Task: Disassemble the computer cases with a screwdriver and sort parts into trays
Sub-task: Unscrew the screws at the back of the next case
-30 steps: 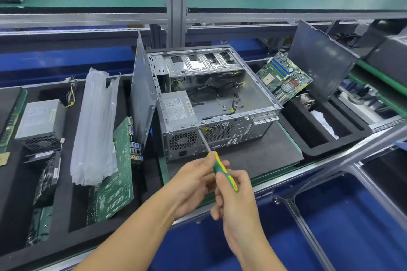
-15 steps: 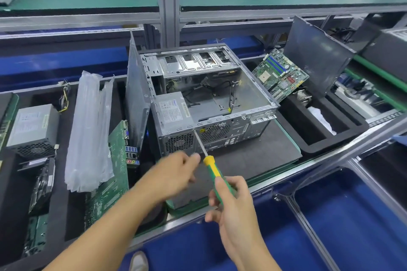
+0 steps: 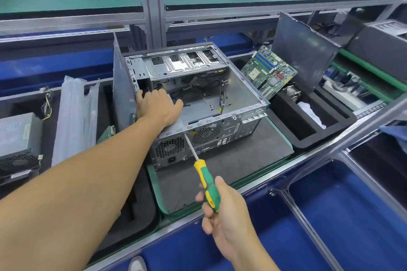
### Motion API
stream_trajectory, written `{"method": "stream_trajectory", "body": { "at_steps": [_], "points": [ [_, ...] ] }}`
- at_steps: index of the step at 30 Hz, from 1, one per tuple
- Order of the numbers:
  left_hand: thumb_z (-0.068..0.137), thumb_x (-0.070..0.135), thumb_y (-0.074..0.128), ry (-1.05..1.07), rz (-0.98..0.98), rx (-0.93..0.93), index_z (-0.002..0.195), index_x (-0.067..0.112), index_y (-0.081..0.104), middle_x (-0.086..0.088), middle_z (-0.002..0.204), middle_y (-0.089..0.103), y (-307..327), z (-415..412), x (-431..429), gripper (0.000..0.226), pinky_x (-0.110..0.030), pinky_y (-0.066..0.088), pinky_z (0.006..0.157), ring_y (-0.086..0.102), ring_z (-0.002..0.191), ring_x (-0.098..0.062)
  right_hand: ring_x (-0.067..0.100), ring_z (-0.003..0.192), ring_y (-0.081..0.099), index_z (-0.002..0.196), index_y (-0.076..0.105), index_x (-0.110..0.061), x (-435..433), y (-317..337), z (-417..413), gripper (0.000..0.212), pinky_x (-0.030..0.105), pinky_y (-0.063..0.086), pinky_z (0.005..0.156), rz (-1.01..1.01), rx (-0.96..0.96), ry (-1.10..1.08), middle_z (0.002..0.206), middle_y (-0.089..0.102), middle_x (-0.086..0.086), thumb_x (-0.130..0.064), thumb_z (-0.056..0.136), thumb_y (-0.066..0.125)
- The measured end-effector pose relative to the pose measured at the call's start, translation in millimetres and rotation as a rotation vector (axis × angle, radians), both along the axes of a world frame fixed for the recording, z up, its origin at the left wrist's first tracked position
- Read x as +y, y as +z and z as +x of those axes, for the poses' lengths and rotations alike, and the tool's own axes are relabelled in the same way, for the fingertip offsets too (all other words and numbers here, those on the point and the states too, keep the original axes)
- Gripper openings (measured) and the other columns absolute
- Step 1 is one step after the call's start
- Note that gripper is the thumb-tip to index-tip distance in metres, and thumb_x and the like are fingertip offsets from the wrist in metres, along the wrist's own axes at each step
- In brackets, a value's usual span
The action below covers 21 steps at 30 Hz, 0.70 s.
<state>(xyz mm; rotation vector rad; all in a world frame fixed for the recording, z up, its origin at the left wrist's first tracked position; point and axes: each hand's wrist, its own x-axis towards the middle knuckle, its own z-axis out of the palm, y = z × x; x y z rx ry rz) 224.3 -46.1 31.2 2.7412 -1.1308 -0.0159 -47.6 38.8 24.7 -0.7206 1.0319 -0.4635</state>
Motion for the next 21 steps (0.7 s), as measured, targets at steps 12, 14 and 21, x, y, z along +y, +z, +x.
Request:
{"method": "stream_trajectory", "body": {
  "at_steps": [12, 14, 21],
  "points": [
    [0.083, 0.055, 0.051, 0.006, -0.026, -0.037, 0.111, 0.011, 0.06, -0.007, 0.106, 0.068, -2.7, 0.0, -2.7, 0.053, -0.051, 0.019, 0.115, 0.059, 0.109, -0.031, 0.017, 0.058, 0.05, 0.11, 0.067, -0.006, 1.1, -7.8, 6.2, 0.032, 0.029, 0.035, 0.043, 0.099, -0.031, -0.006, 0.089, 0.063, 0.015, -0.034, 0.101, 0.056],
    [0.083, 0.054, 0.05, 0.006, -0.032, -0.035, 0.111, 0.011, 0.06, -0.007, 0.106, 0.068, -2.7, -0.5, -2.2, 0.052, -0.051, 0.018, 0.115, 0.059, 0.108, -0.031, 0.018, 0.059, 0.049, 0.112, 0.065, 0.007, -5.4, -7.2, 2.8, 0.044, 0.028, 0.036, 0.047, 0.198, -0.052, 0.08, 0.089, 0.068, 0.022, -0.029, 0.106, 0.041],
    [0.082, 0.055, 0.049, 0.005, -0.041, -0.035, 0.111, 0.011, 0.059, -0.006, 0.105, 0.067, -1.5, -1.4, -1.2, 0.054, -0.051, 0.017, 0.115, 0.058, 0.109, -0.03, 0.015, 0.065, 0.062, 0.097, 0.048, -0.006, -10.5, -7.9, 7.2, 0.021, 0.031, 0.055, 0.057, -0.265, 0.207, 0.196, 0.091, 0.053, 0.013, -0.002, 0.09, 0.068]
  ]
}}
